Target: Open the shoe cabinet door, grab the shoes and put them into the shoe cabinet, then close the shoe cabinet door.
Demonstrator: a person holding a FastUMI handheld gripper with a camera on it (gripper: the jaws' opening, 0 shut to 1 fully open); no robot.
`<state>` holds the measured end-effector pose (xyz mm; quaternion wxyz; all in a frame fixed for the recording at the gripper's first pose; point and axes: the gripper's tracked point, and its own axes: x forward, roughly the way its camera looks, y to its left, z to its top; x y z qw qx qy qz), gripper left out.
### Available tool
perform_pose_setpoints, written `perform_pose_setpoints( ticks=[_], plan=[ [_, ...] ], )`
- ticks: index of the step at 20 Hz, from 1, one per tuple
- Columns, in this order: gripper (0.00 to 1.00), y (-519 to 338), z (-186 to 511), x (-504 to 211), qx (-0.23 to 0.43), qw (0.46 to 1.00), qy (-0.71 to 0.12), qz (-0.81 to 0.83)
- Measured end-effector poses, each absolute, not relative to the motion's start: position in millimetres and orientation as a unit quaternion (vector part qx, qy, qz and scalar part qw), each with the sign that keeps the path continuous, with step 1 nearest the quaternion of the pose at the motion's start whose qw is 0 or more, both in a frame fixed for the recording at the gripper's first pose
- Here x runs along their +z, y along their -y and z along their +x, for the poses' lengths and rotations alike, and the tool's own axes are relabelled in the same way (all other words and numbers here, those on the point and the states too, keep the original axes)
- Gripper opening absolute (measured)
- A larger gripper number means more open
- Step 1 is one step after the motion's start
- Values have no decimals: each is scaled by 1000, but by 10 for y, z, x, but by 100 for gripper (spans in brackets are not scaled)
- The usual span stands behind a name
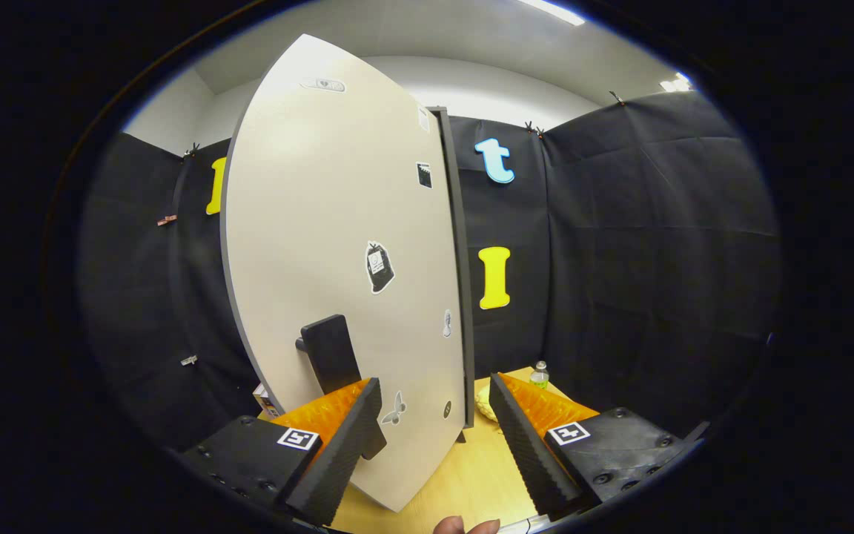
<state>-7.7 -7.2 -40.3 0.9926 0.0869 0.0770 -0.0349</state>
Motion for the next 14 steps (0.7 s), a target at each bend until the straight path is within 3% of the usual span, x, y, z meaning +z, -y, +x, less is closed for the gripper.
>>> perform_pose_setpoints(
  ticks=[14],
  plan=[
    [97, -888, 382, -252, 46, 994, -66, 80]
  ],
)
